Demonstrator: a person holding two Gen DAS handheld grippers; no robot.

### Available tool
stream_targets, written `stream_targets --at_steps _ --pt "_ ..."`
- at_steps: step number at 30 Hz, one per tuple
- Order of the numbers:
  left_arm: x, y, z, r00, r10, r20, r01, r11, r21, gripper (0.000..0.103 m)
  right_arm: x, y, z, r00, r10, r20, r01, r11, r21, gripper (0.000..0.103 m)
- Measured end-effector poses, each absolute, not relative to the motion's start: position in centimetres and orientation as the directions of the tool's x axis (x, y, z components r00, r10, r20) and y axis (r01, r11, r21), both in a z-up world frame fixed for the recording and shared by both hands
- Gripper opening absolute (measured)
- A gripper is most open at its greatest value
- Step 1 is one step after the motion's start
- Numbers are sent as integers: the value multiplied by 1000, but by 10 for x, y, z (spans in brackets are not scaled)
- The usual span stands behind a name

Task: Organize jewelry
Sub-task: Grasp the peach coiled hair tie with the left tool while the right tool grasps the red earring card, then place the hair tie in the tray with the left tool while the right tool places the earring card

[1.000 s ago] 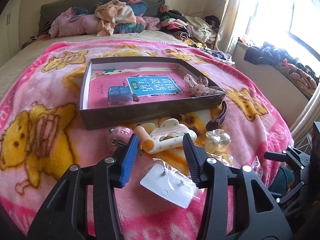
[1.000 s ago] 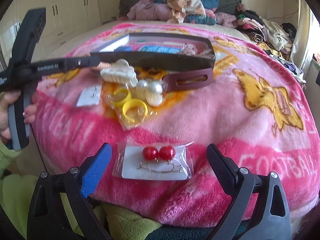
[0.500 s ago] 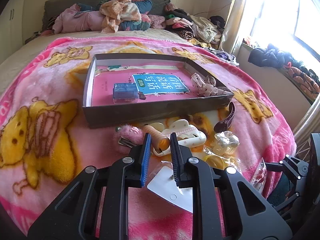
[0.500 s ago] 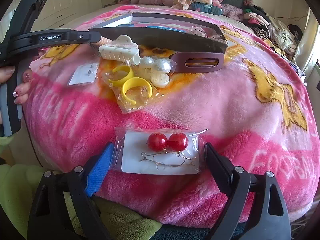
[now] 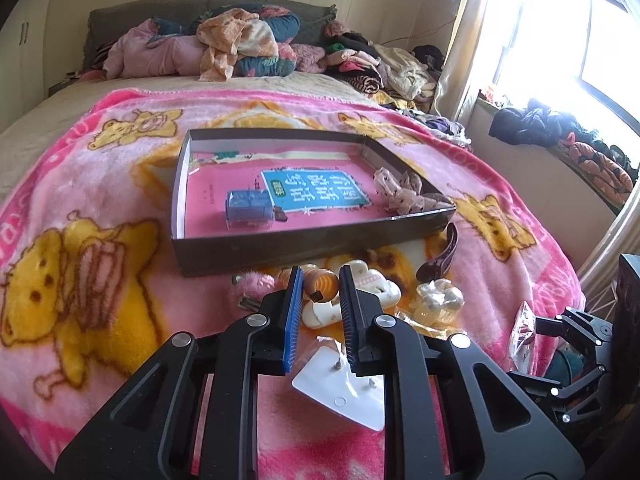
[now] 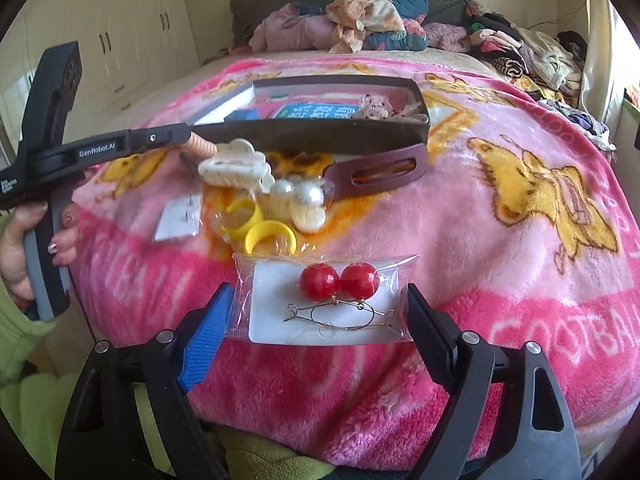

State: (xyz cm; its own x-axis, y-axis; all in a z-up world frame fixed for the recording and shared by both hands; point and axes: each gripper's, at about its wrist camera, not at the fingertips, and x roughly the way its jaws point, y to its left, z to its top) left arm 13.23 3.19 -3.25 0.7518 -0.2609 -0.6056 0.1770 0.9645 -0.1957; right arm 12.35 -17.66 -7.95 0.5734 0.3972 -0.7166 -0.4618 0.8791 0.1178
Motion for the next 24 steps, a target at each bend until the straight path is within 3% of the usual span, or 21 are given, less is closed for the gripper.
stream_targets --at_steps 24 --pt "164 39 2 809 -279 -517 186 956 -225 11 167 -167 -51 616 442 -652 -467 871 150 81"
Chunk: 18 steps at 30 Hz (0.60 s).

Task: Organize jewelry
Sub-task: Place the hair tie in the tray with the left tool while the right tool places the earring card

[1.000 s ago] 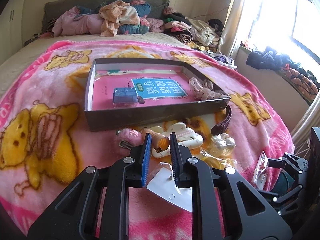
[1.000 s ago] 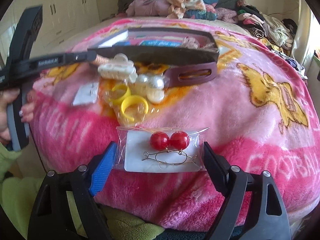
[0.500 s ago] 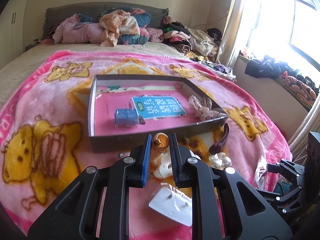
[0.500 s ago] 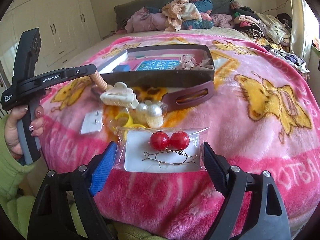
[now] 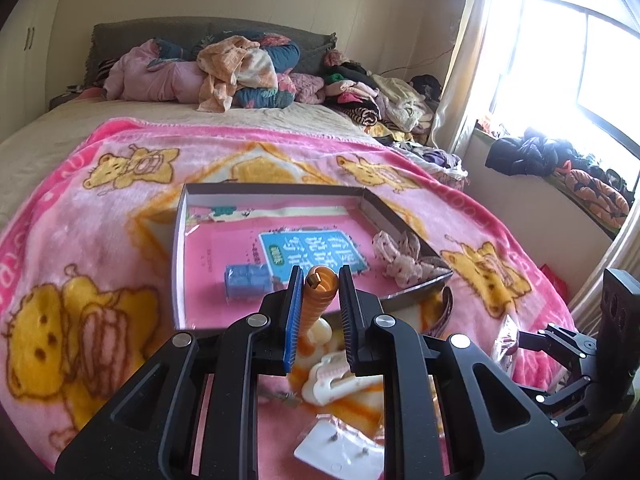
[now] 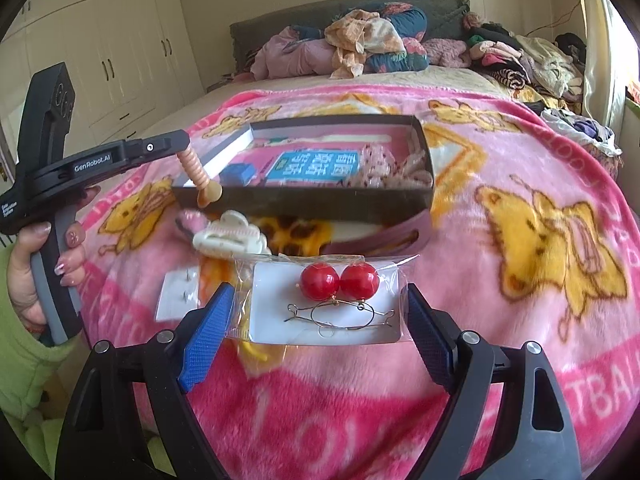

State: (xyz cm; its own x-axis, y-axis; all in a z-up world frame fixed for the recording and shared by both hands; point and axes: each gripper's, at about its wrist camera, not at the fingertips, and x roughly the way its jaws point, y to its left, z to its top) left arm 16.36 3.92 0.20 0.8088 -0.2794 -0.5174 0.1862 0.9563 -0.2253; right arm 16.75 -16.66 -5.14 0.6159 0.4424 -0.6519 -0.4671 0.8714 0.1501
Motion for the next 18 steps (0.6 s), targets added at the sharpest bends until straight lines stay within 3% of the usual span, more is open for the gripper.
stream_targets --at_steps 18 --pt "206 24 10 816 -288 -501 186 952 -243 11 224 -169 -30 668 423 -612 -440 888 134 81"
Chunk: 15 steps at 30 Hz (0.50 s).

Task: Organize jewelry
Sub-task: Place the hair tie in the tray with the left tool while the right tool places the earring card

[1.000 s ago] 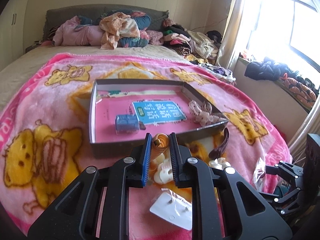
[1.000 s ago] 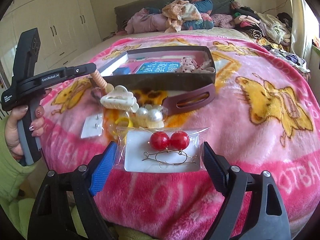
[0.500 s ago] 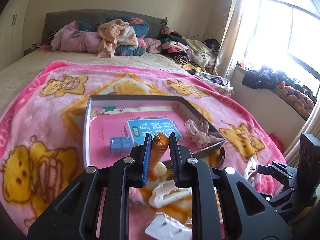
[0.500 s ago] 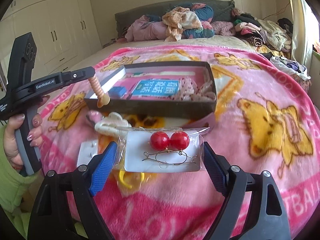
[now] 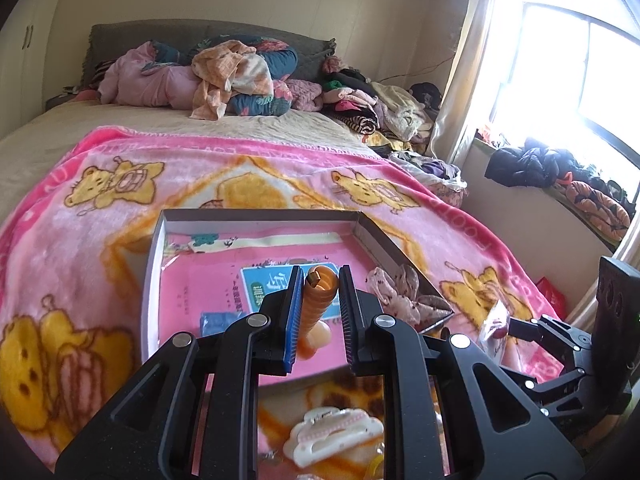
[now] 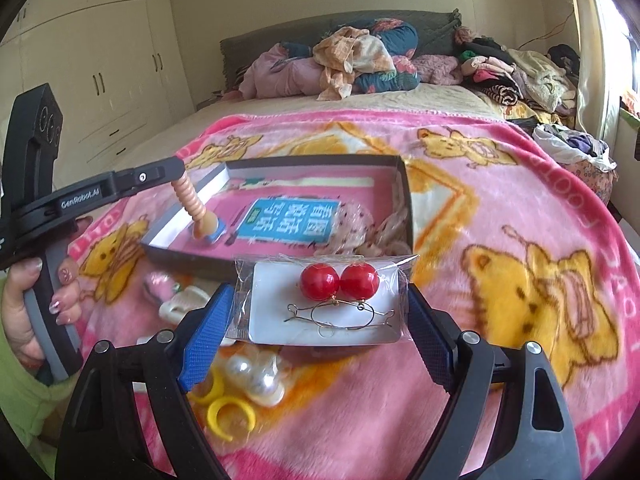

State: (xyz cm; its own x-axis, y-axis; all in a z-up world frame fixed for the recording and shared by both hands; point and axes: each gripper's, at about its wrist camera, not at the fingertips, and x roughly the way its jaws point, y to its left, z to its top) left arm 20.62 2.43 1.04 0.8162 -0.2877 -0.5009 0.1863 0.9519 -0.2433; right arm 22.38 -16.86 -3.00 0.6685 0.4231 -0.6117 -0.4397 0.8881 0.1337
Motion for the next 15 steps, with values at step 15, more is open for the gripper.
stream_targets --at_steps 15 --pt "239 13 -4 784 -290 -549 186 953 -239 11 265 -167 -34 687 390 -613 -431 898 89 82"
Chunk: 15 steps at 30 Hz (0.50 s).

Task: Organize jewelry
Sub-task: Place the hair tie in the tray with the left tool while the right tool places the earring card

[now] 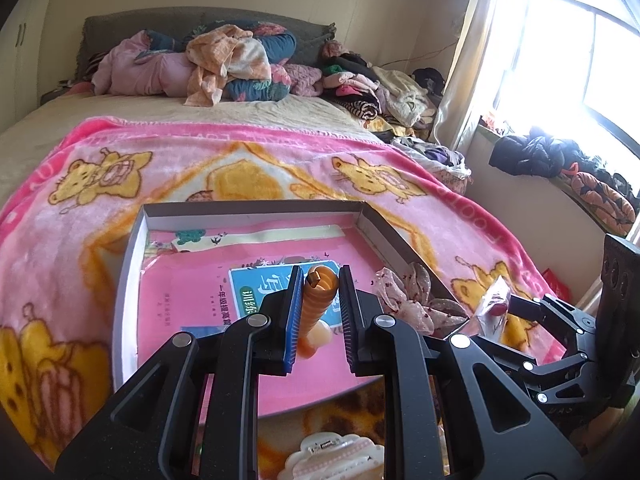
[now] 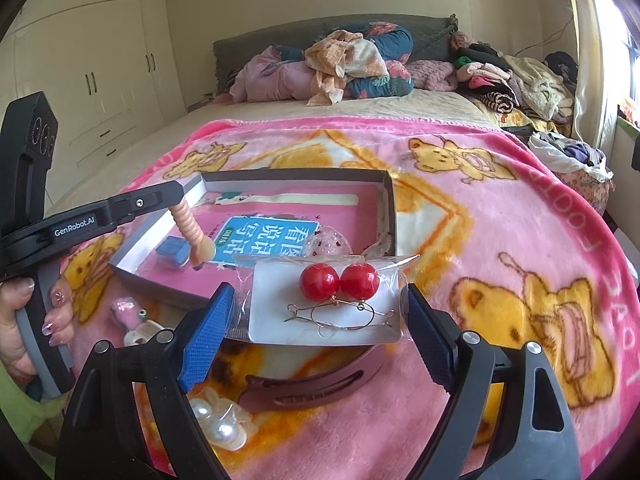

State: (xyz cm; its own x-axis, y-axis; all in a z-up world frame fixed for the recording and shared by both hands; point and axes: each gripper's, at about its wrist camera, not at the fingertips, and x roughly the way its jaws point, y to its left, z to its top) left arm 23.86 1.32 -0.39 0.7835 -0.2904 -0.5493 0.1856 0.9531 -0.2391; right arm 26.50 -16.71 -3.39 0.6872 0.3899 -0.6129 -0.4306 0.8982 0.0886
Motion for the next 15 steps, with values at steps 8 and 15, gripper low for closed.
stream_targets --at_steps 8,15 --pt "254 10 -12 758 -297 -581 185 952 -246 11 282 -161 -40 684 375 -626 -439 897 57 82" --pt "261 9 -21 747 -282 -602 170 956 -238 12 297 -153 -52 662 371 -651 -445 894 56 82"
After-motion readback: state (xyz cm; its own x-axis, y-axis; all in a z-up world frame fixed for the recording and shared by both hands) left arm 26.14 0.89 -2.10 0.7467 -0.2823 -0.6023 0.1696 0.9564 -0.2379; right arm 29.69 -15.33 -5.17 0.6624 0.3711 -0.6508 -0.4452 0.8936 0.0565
